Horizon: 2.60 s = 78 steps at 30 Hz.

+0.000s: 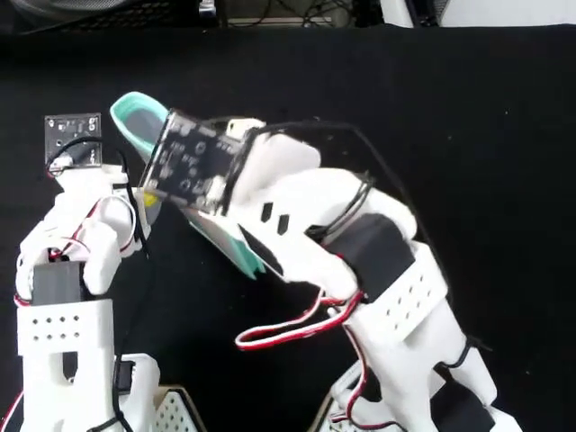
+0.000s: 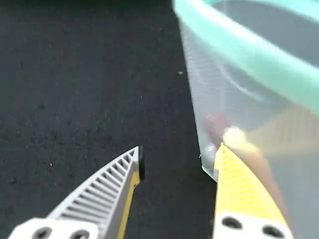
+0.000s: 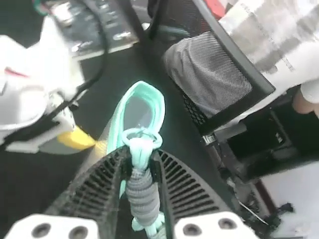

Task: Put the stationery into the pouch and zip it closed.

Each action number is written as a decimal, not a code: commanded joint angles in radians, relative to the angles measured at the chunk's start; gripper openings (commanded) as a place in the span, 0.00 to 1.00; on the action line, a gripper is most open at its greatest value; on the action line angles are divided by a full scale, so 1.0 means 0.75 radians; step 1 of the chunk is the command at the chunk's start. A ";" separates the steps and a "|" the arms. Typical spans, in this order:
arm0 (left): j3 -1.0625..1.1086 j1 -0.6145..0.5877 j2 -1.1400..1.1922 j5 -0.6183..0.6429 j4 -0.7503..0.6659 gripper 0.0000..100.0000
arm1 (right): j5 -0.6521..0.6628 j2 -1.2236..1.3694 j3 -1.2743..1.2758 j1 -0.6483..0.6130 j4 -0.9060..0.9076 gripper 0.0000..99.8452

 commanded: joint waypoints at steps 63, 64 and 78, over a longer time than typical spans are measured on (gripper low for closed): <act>-0.175 0.553 -0.651 0.025 0.372 0.31 | -0.023 -0.332 0.177 -0.035 -0.104 0.01; -0.181 0.586 -0.651 0.014 0.387 0.31 | -0.023 -0.334 0.177 -0.035 -0.102 0.01; -0.026 0.531 -0.653 0.080 0.180 0.31 | -0.025 -0.343 0.167 -0.041 -0.090 0.01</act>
